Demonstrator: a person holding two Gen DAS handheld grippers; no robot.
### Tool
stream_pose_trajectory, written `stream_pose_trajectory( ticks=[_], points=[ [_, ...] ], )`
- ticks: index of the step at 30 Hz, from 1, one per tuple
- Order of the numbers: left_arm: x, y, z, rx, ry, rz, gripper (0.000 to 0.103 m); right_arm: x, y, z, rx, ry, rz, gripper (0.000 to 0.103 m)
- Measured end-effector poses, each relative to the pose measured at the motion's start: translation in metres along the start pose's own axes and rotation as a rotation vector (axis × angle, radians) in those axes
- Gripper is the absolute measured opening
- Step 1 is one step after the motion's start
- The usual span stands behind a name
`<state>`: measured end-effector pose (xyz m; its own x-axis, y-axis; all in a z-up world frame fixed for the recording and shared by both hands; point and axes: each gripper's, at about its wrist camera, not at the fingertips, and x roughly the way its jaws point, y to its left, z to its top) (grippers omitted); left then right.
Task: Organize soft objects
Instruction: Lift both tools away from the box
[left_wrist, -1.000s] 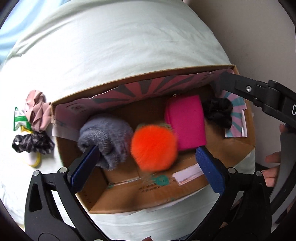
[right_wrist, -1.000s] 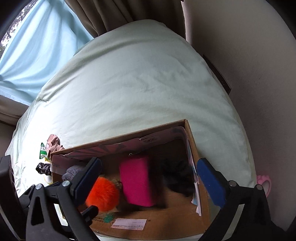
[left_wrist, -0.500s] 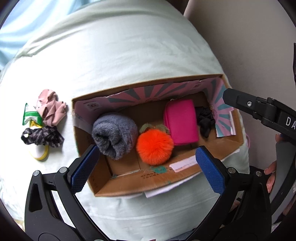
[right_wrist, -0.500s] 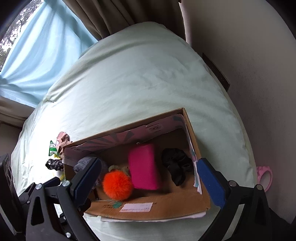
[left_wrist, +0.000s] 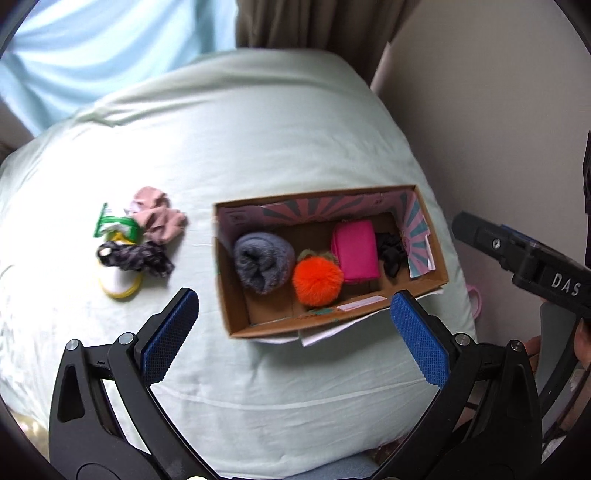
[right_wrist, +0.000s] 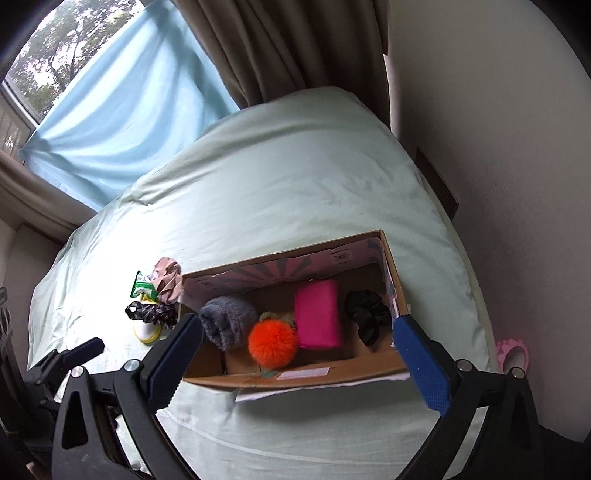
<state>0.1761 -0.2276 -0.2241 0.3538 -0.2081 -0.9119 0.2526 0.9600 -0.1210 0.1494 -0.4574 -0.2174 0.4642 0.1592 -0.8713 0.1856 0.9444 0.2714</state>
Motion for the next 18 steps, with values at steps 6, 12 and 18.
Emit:
stream_pose_trajectory(
  ticks=[6,12,18],
  points=[
    [-0.065,0.031,-0.02,-0.05,-0.092,0.031,0.103,-0.044,0.037,-0.012,-0.089,-0.043,-0.017,0.103],
    [-0.125,0.071,-0.045,-0.092,-0.199,0.067,0.103,-0.087,0.081,-0.026,-0.153,-0.117,0.019,0.103],
    [-0.172,0.122,-0.076,-0.129,-0.277,0.093,0.103,-0.123,0.139,-0.047,-0.216,-0.203,0.026,0.103]
  ],
)
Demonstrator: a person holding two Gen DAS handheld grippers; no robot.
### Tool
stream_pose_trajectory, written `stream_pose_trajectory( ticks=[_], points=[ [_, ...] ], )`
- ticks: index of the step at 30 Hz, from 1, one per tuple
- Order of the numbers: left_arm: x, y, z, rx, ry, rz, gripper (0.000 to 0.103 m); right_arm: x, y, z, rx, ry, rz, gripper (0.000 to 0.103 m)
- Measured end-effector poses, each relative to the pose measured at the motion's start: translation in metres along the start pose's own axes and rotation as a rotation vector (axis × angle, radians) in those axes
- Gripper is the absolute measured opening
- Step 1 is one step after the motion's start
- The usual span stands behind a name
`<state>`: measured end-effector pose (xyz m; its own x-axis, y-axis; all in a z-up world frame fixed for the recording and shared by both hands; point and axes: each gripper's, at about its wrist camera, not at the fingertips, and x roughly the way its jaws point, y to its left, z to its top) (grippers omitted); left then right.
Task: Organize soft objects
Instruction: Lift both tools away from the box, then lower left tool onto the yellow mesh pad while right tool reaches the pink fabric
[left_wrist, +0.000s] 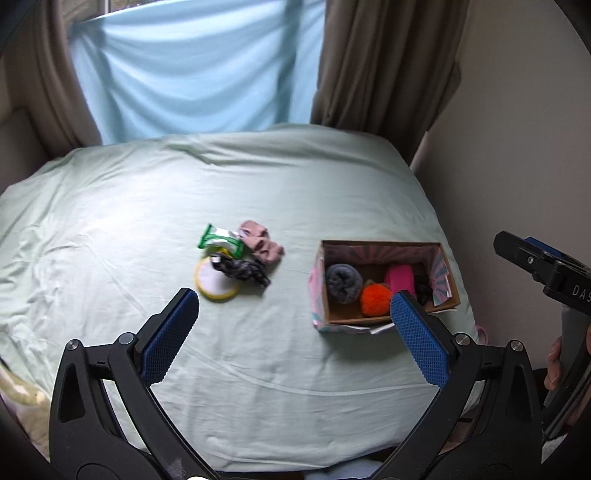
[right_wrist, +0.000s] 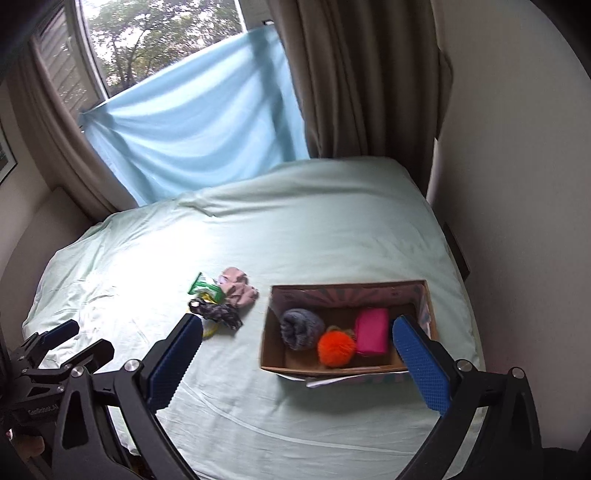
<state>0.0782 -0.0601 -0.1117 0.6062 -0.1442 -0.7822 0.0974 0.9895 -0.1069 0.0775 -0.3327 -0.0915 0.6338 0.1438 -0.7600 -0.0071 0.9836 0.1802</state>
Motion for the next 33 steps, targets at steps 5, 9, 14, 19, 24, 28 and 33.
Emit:
stream_pose_trajectory(
  ticks=[5,9,14,19,24,28,33],
  points=[
    [-0.029,0.051,-0.01,-0.012,-0.058,0.018,0.103,-0.015,0.05,-0.004,-0.048,-0.044,-0.004,0.103],
    [-0.044,0.09,-0.018,-0.013,-0.09,0.032,0.103,-0.019,0.093,-0.013,-0.075,-0.063,-0.023,0.103],
    [-0.051,0.134,-0.023,-0.004,-0.097,0.029,0.103,-0.012,0.133,-0.025,-0.066,-0.072,-0.014,0.103],
    [-0.049,0.172,-0.025,0.002,-0.096,0.027,0.103,-0.006,0.172,-0.033,-0.076,-0.093,-0.017,0.103],
    [-0.042,0.208,-0.024,-0.001,-0.098,0.022,0.103,0.004,0.203,-0.035,-0.075,-0.112,-0.014,0.103],
    [-0.028,0.227,-0.022,0.004,-0.097,0.024,0.103,0.021,0.219,-0.031,-0.051,-0.111,0.004,0.103],
    [0.005,0.242,-0.014,0.007,-0.088,0.011,0.103,0.058,0.227,-0.018,-0.036,-0.094,0.031,0.103]
  ],
)
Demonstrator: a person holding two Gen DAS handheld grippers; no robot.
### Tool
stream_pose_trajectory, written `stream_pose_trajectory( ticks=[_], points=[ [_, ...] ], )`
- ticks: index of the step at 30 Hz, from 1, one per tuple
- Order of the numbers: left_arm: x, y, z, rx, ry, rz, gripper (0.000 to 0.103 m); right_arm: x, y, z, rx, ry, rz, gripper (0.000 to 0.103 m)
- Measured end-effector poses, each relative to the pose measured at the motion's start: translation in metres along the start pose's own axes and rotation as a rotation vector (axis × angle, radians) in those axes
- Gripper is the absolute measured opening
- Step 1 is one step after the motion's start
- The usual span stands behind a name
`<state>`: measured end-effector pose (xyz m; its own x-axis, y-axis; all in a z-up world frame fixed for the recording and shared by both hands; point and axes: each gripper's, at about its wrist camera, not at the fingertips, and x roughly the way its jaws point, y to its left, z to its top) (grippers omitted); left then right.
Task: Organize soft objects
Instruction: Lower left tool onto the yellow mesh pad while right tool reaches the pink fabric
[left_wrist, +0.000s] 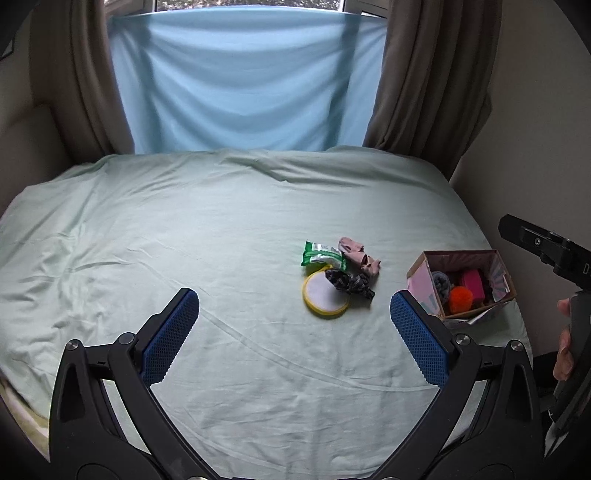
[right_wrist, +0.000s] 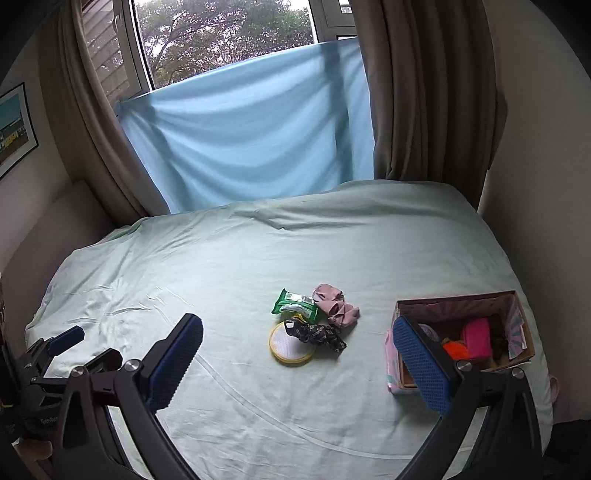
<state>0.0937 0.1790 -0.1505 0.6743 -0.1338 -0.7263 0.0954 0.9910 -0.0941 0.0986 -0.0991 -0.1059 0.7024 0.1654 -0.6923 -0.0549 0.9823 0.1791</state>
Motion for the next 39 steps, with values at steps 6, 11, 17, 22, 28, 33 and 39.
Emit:
stream_pose_trajectory(
  ticks=[6,11,17,22,28,33,39],
  points=[
    [0.064,-0.002,0.002,0.014,0.02,-0.007,0.103,0.071,-0.01,0.011,-0.025,0.042,0.008,0.103],
    [0.128,-0.016,-0.006,0.029,0.048,-0.046,0.103,0.134,-0.026,0.01,-0.065,0.089,0.009,0.103],
    [0.205,-0.042,-0.026,0.056,0.093,-0.082,0.103,0.206,-0.048,-0.002,-0.09,0.148,0.002,0.102],
    [0.258,-0.059,-0.042,0.064,0.141,-0.1,0.103,0.26,-0.067,-0.016,-0.089,0.204,-0.001,0.102],
    [0.309,-0.068,-0.055,0.081,0.185,-0.111,0.103,0.311,-0.081,-0.027,-0.097,0.268,-0.014,0.099],
    [0.351,-0.074,-0.067,0.099,0.225,-0.106,0.103,0.347,-0.086,-0.034,-0.11,0.319,-0.033,0.099],
    [0.386,-0.078,-0.078,0.114,0.262,-0.102,0.101,0.383,-0.091,-0.048,-0.122,0.374,-0.041,0.097]
  ],
)
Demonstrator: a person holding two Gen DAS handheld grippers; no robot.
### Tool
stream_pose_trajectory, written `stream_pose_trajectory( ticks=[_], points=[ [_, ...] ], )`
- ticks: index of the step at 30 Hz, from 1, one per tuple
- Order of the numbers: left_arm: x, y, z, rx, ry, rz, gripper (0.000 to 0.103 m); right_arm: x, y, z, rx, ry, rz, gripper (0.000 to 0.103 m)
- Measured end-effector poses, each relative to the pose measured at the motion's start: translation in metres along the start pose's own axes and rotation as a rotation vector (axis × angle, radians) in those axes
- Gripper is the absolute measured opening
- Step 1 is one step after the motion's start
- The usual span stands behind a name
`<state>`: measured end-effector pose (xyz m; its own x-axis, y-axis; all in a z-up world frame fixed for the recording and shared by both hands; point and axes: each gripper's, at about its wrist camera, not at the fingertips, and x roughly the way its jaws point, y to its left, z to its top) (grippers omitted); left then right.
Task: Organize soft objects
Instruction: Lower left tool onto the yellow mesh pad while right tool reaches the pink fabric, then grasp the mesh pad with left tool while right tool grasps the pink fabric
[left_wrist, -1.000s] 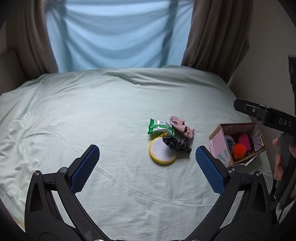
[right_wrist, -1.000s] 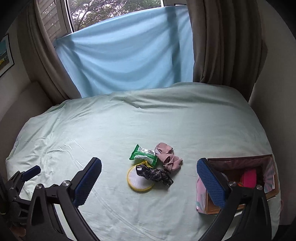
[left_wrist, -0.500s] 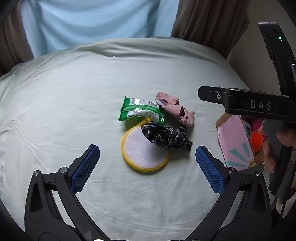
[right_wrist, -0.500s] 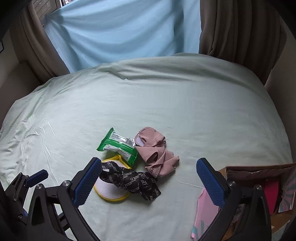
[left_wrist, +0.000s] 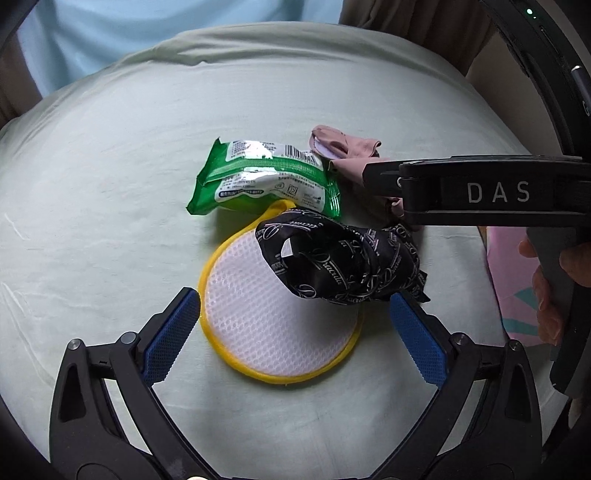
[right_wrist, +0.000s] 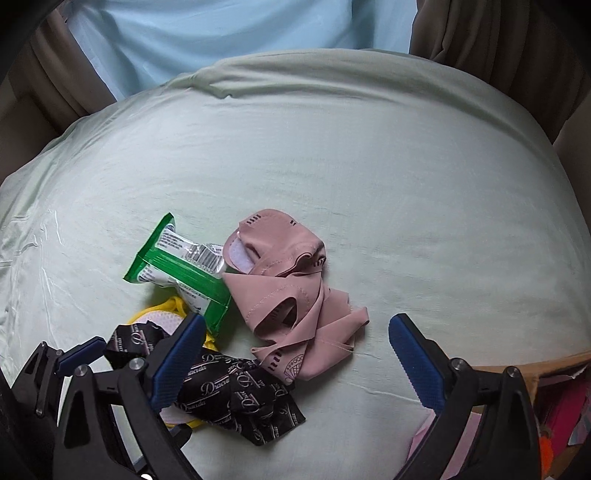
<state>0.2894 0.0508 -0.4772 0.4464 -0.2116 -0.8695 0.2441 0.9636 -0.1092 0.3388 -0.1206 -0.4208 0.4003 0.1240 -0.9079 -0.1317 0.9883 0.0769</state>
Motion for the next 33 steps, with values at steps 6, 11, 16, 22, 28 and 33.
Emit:
stream_pose_trajectory(
  ticks=[6,11,16,22,28,33],
  points=[
    [0.021,0.001,-0.001,0.02,0.03,0.014,0.098,0.03,-0.006,0.001,-0.013,0.057,-0.006,0.079],
    [0.028,0.007,0.0,0.02,0.037,0.007,0.089,0.048,-0.012,0.004,-0.013,0.084,-0.004,0.065],
    [0.027,0.02,0.003,-0.016,0.038,-0.026,0.077,0.05,-0.017,0.005,-0.019,0.07,-0.015,0.052],
    [0.022,0.031,0.005,-0.05,0.041,-0.044,0.061,0.047,-0.016,0.009,-0.015,0.064,0.0,0.03],
    [0.016,0.046,0.006,-0.096,0.034,-0.058,0.042,0.04,-0.014,0.006,0.013,0.069,0.046,0.02],
    [0.005,0.057,0.009,-0.128,0.007,-0.064,0.02,0.03,-0.011,0.001,0.023,0.052,0.052,0.019]
  ],
)
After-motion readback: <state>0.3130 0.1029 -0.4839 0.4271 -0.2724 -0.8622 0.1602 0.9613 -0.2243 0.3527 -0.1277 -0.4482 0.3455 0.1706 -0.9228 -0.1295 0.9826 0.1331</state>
